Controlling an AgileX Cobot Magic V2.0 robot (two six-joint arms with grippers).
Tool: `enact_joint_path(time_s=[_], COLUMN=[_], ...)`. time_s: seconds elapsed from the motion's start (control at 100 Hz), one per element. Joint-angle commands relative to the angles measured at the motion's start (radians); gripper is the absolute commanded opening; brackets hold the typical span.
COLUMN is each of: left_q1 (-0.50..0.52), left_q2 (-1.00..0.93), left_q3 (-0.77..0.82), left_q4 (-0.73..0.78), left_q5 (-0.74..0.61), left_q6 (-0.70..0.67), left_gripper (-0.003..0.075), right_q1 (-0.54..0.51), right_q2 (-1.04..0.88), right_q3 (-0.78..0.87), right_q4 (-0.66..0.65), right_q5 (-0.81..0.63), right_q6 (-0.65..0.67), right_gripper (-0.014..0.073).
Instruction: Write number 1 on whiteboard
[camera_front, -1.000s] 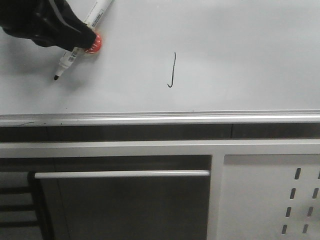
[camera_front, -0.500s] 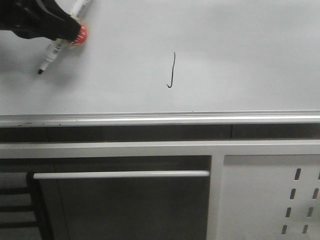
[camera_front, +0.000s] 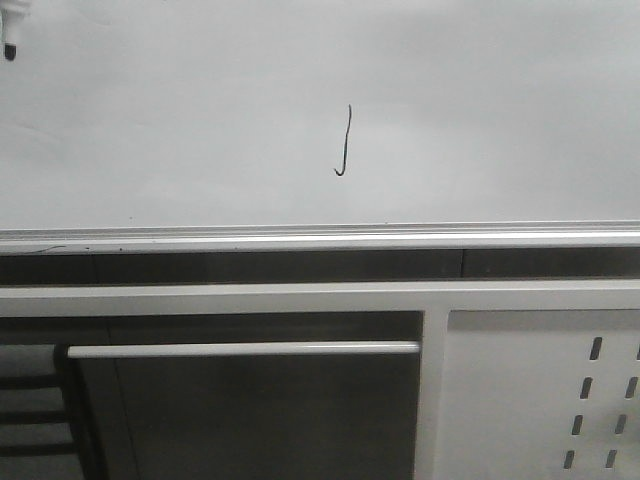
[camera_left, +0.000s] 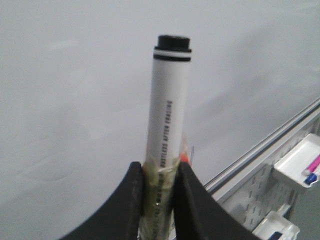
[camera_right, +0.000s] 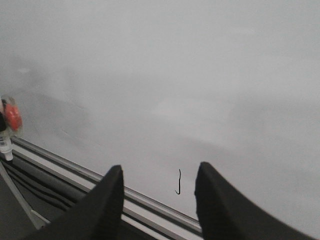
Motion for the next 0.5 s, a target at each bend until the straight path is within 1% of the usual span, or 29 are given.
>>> enact_joint_path(time_s=[0.0,0.08,0.37,0.49], left_q1=[0.001,0.001,0.001,0.001], left_q2=[-0.022,-0.022,-0.022,-0.022], left_q3=[-0.024,-0.024,-0.024,-0.024], left_q4=[-0.077,-0.077,-0.077,-0.077], left_q5=[0.127,0.143,0.135,0.135], left_q6=[-0.025,-0.052,-0.052,-0.052], left_gripper=[-0.0020,-0.0020,-0.0020,-0.0020], right_q1=[-0.002,-0.002,-0.002,-0.002], right_q2=[-0.008,-0.008,-0.008,-0.008], right_q3=[-0.031,-0.031,-0.031,-0.031], right_q4=[-0.027,-0.027,-0.027,-0.007], right_q5=[0.043,0.047,0.047,0.050], right_q6=[-0.007,-0.007,-0.007,-0.007], right_gripper=[0.0299,0.0299,0.0299,0.0299])
